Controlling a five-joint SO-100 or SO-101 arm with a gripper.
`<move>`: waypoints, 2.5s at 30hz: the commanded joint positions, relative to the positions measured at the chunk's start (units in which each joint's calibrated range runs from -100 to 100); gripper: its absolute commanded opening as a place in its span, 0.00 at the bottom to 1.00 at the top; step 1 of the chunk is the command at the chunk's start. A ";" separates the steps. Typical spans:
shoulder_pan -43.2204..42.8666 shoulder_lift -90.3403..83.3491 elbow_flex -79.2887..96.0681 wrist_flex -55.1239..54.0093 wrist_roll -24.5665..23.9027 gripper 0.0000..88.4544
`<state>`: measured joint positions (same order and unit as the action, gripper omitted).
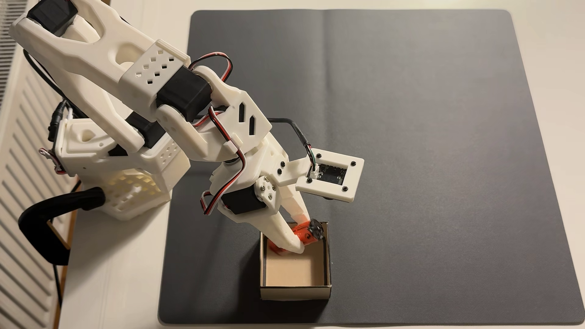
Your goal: Pick the red object and place it in the box
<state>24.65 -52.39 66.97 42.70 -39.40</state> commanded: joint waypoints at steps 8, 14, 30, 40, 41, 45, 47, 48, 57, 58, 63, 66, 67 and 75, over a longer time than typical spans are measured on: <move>-0.15 -0.84 -0.26 -0.04 -0.30 0.13; -0.07 -1.26 0.19 0.22 -0.30 0.14; -1.78 -1.43 -0.26 2.85 -0.45 0.23; -15.52 -12.66 -1.35 10.01 -9.99 0.04; -16.63 -15.04 -0.98 10.89 -10.62 0.01; -20.34 -23.54 2.92 12.90 -12.13 0.01; -21.60 -28.05 5.46 13.69 -12.13 0.01; -22.20 -30.26 6.73 14.21 -12.13 0.01; -25.91 -47.52 18.88 20.15 -12.13 0.01; -25.91 -46.93 19.42 20.85 -12.13 0.01; -25.54 -46.67 23.60 21.64 -11.87 0.01; -25.39 -46.67 27.04 21.64 -12.08 0.01; -25.39 -46.67 28.22 21.64 -12.08 0.01; -25.69 -46.59 32.94 23.30 -12.08 0.01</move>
<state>-0.67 -98.79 99.09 65.04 -51.38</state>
